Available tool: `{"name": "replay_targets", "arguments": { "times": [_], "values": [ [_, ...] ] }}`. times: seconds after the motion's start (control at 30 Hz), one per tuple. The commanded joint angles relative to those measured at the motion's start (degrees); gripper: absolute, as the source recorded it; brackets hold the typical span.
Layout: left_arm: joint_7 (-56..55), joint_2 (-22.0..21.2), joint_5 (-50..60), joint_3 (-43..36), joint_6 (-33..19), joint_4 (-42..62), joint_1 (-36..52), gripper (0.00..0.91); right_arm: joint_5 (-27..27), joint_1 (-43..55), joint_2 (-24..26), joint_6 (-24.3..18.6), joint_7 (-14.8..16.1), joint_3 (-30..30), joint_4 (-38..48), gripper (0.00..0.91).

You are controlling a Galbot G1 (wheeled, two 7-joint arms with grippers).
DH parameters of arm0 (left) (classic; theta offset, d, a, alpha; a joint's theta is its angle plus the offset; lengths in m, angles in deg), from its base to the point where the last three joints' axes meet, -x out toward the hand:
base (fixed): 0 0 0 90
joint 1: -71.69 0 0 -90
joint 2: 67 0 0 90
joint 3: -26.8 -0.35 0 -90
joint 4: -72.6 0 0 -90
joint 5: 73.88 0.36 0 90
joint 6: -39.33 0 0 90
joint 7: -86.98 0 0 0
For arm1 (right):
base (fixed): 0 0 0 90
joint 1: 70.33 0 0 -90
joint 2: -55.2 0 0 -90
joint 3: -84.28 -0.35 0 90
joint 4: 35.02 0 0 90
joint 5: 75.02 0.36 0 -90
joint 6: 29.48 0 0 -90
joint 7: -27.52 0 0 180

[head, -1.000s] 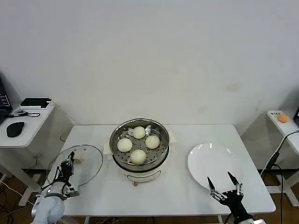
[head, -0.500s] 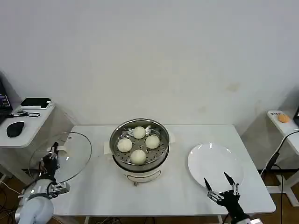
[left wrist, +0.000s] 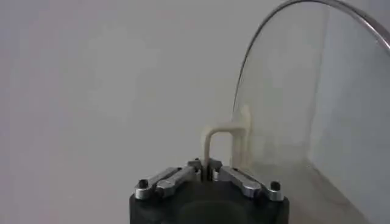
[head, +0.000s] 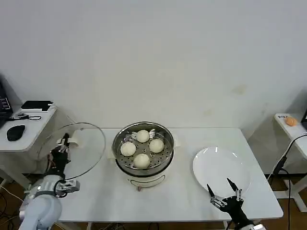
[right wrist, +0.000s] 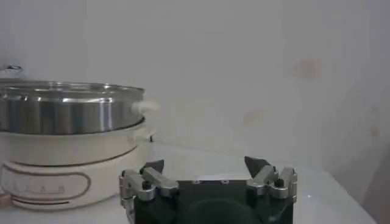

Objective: Take steamed baozi put them in steamer then cover it.

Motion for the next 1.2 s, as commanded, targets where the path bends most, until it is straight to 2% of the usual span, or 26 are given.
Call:
{"name": "replay_targets", "arguments": {
  "times": [0.03, 0.37, 0.7, 0.93, 1.2],
  "values": [
    [3.99, -0.18, 2.0, -12.98, 3.94, -4.3, 5.52, 0.0, -0.93, -0.16, -0.6, -0.04, -0.1, 0.37, 0.16, 0.907],
    [9.68, -1.68, 4.26, -22.23, 8.88, -1.53, 14.41, 0.0, -3.11, -0.7, -1.94, -0.1, -0.08, 1.24, -0.42, 0.907],
    [12.7, -4.61, 7.19, -26.06, 11.55, 2.19, 21.91, 0.0, -5.84, -0.89, -4.08, -0.35, -0.14, 2.67, -0.24, 0.907],
    [14.9, -10.34, 12.69, -27.29, 12.08, 3.55, 23.56, 0.0, -6.2, -1.01, -4.53, -0.4, -0.15, 3.04, -0.04, 0.907],
    [16.37, -14.26, 15.87, -29.85, 12.32, 5.46, 23.84, 0.0, -6.78, -0.69, -4.8, -0.51, -0.15, 3.74, 0.92, 0.907]
  ]
}}
